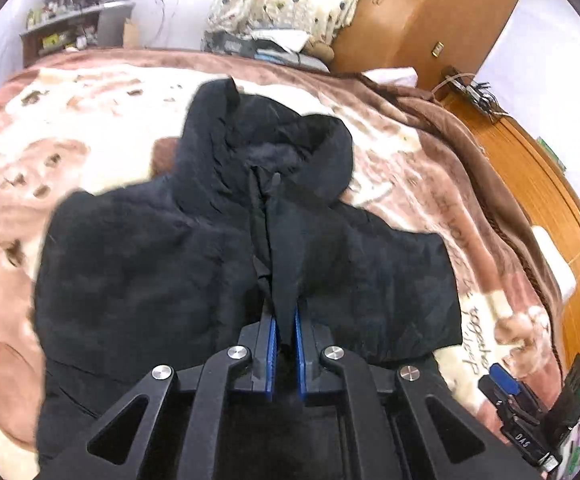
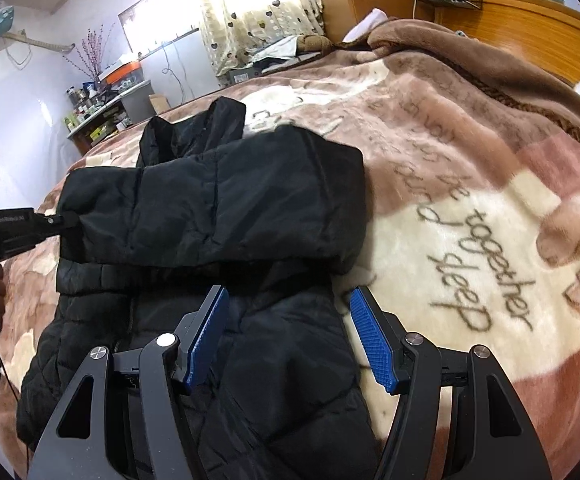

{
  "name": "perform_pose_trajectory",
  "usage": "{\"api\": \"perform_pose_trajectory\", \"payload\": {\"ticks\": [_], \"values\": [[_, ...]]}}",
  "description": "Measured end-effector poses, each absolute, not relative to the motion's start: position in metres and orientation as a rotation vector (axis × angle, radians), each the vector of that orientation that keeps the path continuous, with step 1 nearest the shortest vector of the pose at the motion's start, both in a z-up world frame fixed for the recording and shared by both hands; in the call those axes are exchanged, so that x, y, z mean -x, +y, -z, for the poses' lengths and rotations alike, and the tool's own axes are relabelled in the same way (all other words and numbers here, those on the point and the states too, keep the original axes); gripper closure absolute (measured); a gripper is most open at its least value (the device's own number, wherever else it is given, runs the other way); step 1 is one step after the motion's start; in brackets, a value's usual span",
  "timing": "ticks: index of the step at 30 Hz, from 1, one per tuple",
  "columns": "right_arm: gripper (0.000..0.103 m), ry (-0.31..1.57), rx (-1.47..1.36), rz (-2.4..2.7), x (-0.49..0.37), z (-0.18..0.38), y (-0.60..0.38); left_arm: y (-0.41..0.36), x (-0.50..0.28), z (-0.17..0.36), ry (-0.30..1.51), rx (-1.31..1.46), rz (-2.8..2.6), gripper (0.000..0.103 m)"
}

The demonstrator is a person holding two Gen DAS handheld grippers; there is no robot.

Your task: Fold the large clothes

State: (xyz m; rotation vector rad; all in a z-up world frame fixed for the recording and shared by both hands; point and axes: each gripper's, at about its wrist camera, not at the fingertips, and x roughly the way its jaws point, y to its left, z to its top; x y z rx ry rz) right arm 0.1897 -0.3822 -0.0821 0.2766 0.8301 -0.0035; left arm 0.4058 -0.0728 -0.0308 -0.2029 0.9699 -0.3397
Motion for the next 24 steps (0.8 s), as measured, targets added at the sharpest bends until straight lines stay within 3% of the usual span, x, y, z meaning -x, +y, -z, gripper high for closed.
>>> {"api": "perform_pose_trajectory", "payload": {"ticks": [15,21,24], "values": [[0.039,0.836,-0.228,-0.026,-0.258,0.087,-0.353,-0.012,-0.427,0.084,1.011,0.22,0.102,0.095],[0.039,0.846,-0.185,-0.01,-0.291,0.104,-0.346,-0.019,-0.436,0.1,0.985,0.146,0.061,0.087],[0.039,0.91,-0.145,0.009,-0.309,0.126,-0.343,-0.02,-0.443,0.112,1.013,0.121,0.052,0.077]]}}
